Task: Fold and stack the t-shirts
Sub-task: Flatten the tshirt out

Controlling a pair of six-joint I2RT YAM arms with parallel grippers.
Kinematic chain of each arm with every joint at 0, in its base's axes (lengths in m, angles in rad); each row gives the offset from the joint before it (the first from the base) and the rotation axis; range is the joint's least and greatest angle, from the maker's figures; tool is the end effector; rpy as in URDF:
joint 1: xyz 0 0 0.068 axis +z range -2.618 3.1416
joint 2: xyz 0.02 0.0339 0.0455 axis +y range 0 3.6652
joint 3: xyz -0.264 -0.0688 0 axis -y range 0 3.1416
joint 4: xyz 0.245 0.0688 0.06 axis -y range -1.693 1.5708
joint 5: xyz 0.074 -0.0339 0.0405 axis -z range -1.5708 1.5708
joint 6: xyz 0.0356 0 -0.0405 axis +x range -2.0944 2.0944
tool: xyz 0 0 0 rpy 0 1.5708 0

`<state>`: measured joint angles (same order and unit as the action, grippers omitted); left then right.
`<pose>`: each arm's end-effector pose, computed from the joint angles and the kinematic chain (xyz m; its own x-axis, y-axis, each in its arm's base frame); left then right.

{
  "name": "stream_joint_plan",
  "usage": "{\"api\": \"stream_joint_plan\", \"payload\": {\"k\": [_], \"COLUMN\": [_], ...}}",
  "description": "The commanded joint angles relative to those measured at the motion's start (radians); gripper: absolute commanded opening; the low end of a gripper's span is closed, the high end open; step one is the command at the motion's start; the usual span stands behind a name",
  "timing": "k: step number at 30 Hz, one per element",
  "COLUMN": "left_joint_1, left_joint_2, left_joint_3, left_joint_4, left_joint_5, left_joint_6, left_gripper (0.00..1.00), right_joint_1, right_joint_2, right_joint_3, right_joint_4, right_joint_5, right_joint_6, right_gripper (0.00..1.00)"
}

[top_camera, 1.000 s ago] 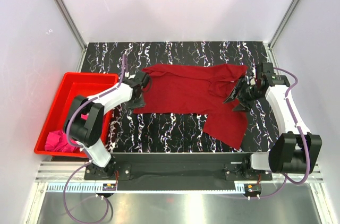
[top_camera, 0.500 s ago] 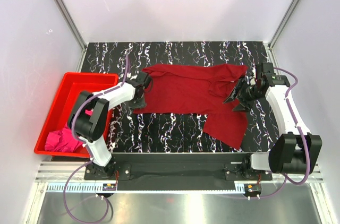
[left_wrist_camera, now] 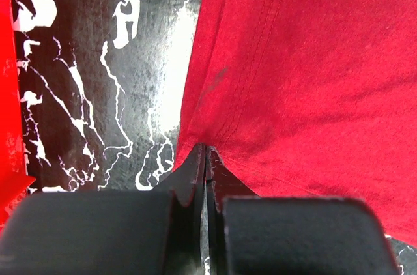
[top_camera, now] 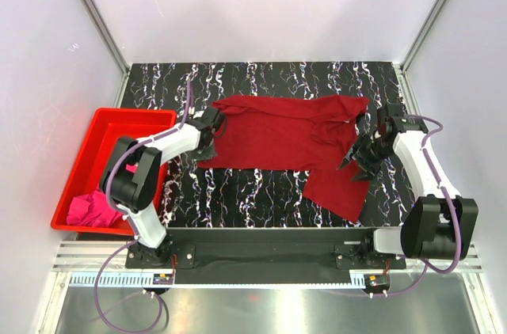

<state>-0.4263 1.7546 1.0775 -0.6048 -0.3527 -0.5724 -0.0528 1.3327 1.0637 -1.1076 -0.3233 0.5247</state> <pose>0.3032 -0.1242 0.1634 -0.8953 -0.1517 -0.4188 -0.2219 0.9672 0.1240 0.2309 -0.0009 0.2571 -0.8536 0.5208 -0.0109 0.4812 0.7964 0.3665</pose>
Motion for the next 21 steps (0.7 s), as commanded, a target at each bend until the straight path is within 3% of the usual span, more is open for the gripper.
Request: {"api": "stream_joint_plan", "payload": {"k": [1,4,6,10,15,21], "left_joint_1": [0.003,0.003,0.003,0.003,0.004,0.018], "left_joint_2": [-0.073,-0.092,-0.081,-0.076,-0.046,-0.021], "left_joint_3": [-0.017,-0.022,-0.016,-0.025,-0.030,-0.066], "left_joint_4": [0.025,0.031,0.016,0.019,0.039,0.034], "left_joint_5": [-0.023,-0.011,-0.012,-0.017,-0.019,-0.031], "left_joint_6": [0.000,0.026,0.023,0.020,0.022,-0.001], "left_gripper": [0.00,0.00,0.24,0.26,0.39,0.46], "right_joint_1": [0.002,0.002,0.002,0.002,0.002,0.002], "right_joint_2": [-0.015,0.000,-0.006,0.000,0.011,0.019], "right_joint_3": [-0.011,-0.030,-0.033,-0.022,-0.028,-0.036], "right_joint_4": [-0.066,-0.045,-0.025,-0.017,-0.006,-0.003], "right_joint_5": [0.099,0.063,0.038,0.013,-0.010,-0.007], "right_joint_6": [0.032,0.035,0.040,0.032,0.023,0.008], "right_gripper": [0.60,0.62,0.61,0.61,0.61,0.61]}}
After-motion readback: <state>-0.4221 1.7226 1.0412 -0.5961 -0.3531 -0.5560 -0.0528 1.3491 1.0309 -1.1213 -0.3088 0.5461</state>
